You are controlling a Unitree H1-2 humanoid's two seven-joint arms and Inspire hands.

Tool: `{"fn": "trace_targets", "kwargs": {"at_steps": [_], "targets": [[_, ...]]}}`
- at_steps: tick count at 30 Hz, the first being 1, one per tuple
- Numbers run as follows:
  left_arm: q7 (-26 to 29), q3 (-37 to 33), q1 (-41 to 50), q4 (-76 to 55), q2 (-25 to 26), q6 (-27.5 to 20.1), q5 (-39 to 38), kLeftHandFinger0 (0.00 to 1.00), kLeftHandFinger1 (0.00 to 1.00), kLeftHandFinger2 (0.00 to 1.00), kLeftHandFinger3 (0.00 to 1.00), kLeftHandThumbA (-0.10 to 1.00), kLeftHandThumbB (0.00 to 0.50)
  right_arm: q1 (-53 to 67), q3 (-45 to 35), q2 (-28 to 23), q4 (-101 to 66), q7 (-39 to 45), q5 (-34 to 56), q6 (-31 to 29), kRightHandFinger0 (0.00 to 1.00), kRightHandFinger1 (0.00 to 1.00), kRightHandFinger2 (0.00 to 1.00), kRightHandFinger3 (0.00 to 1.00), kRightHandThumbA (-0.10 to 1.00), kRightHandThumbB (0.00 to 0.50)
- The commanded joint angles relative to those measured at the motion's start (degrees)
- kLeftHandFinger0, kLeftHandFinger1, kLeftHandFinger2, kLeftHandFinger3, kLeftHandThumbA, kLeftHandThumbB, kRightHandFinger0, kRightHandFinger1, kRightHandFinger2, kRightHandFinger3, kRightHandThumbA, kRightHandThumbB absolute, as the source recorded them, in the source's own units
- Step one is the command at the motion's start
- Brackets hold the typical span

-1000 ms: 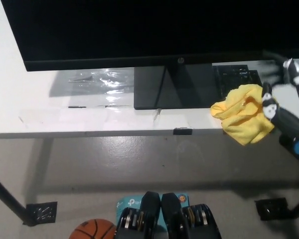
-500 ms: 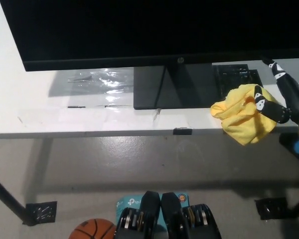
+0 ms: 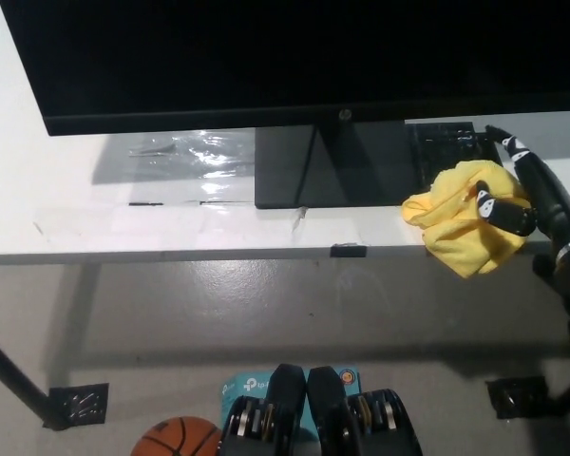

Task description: The robot uses its right hand to pick up the cloth kept in the middle of the desk and use it to wipe the monitor in the middle of the desk by swiping its screen twice

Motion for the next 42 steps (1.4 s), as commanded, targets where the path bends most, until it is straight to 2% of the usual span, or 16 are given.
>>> {"fn": "trace_targets", "kwargs": {"at_steps": [1, 8, 11, 13, 14, 15, 18, 20, 25, 28, 29, 31, 33, 38, 41, 42], "targets": [[-0.1, 1.0, -0.1, -1.8, 1.7, 0.3, 0.9, 0.52, 0.54, 0.71, 0.94, 0.29, 0.0, -2.6, 1.1, 0.5, -1.3, -0.4, -2.1, 2.2, 1.0, 1.0, 1.0, 1.0, 0.37, 0.298], [-0.3, 1.3, -0.3, -2.2, 1.9, 0.2, 0.7, 0.52, 0.54, 0.72, 0.94, 0.29, 0.0, -0.3, 5.5, -0.8, -3.8, 2.4, -4.9, 3.4, 1.0, 1.0, 1.0, 1.0, 0.46, 0.312], [-0.2, 1.3, -0.3, -1.9, 1.9, -0.2, 0.8, 0.51, 0.54, 0.72, 0.93, 0.28, 0.0, 0.0, 7.7, -1.9, -4.3, 3.7, -6.8, 5.4, 1.0, 1.0, 1.0, 1.0, 0.31, 0.259], [-0.5, 1.2, -0.3, -2.1, 2.0, 0.2, 0.8, 0.52, 0.54, 0.72, 0.94, 0.29, 0.0, -0.3, 10.0, -3.0, -4.0, 5.3, -11.0, 6.9, 0.78, 1.0, 1.0, 1.0, 0.19, 0.169], [-0.7, 1.3, -0.6, -2.1, 2.3, 0.3, 0.8, 0.52, 0.54, 0.73, 0.95, 0.29, 0.0, -0.4, 11.3, -3.3, -3.9, 6.1, -17.2, 7.0, 0.49, 0.81, 1.0, 1.0, 0.01, 0.137], [-0.7, 1.3, -0.7, -1.8, 2.3, -0.3, 0.6, 0.52, 0.54, 0.73, 0.95, 0.29, 0.0, -0.5, 12.1, -3.5, -3.6, 5.9, -19.4, 7.0, 0.35, 0.61, 0.79, 1.0, -0.07, 0.153], [-0.7, 1.3, -0.9, -1.4, 2.2, -0.8, 0.3, 0.52, 0.54, 0.72, 0.94, 0.3, 0.0, -1.2, 14.0, -4.1, -1.4, 9.5, -30.1, 7.0, 0.24, 0.42, 0.55, 1.0, -0.07, 0.109], [-0.7, 1.3, -1.1, -1.1, 2.2, -0.4, 0.2, 0.52, 0.54, 0.72, 0.93, 0.3, 0.001, -2.0, 15.7, -4.7, 0.6, 13.9, -36.8, 7.0, 0.31, 0.59, 0.95, 1.0, 0.05, 0.065], [-1.4, 1.4, -0.7, -3.0, 2.7, 1.1, 0.2, 0.53, 0.55, 0.72, 0.93, 0.31, 0.0, -2.8, 15.2, -5.3, 8.1, 10.7, -41.0, 7.0, 0.18, 0.61, 1.0, 1.0, 0.05, 0.064], [-1.3, 1.3, -0.8, -2.5, 2.8, 0.9, 0.4, 0.55, 0.56, 0.72, 0.93, 0.31, 0.0, -3.3, 17.3, -7.0, 9.5, 8.0, -42.1, 7.0, 0.02, 0.35, 0.8, 1.0, -0.04, 0.087], [-1.3, 1.3, -0.8, -2.4, 2.7, 0.6, 0.2, 0.55, 0.56, 0.72, 0.93, 0.31, 0.0, -3.3, 17.8, -7.8, 9.0, 7.1, -40.4, 7.0, 0.0, 0.11, 0.42, 1.0, -0.1, 0.072], [-1.4, 1.3, -1.0, -1.6, 2.7, -0.4, -0.3, 0.53, 0.55, 0.72, 0.92, 0.31, 0.005, -3.2, 19.3, -9.2, 9.2, -0.3, -37.3, 6.3, 0.0, 0.0, 0.12, 0.7, -0.1, 0.075], [-1.3, 1.1, -0.7, -2.3, 2.6, -0.2, 0.2, 0.52, 0.54, 0.71, 0.92, 0.3, 0.0, -2.7, 18.0, -8.4, 10.3, -6.7, -35.4, 4.5, 0.0, 0.11, 0.25, 0.4, -0.1, 0.019], [-1.5, 1.1, -0.7, -2.0, 2.4, -0.7, 0.0, 0.52, 0.55, 0.71, 0.92, 0.3, 0.006, -1.3, 15.2, -6.8, 11.9, -15.4, -31.8, 0.5, 0.0, 0.26, 0.53, 0.17, -0.1, 0.0], [-2.1, 1.4, -0.8, -2.2, 2.5, -1.0, -0.8, 0.53, 0.55, 0.71, 0.92, 0.3, 0.004, -0.7, 13.9, -5.8, 12.9, -19.1, -29.8, -2.3, 0.0, 0.28, 0.58, 0.1, -0.1, 0.008], [-1.9, 1.3, -0.7, -2.3, 2.6, -1.5, -0.5, 0.51, 0.53, 0.69, 0.91, 0.29, 0.006, -0.6, 13.0, -5.3, 13.1, -18.7, -28.6, -2.6, 0.0, 0.3, 0.61, 0.41, -0.1, 0.045]]}}
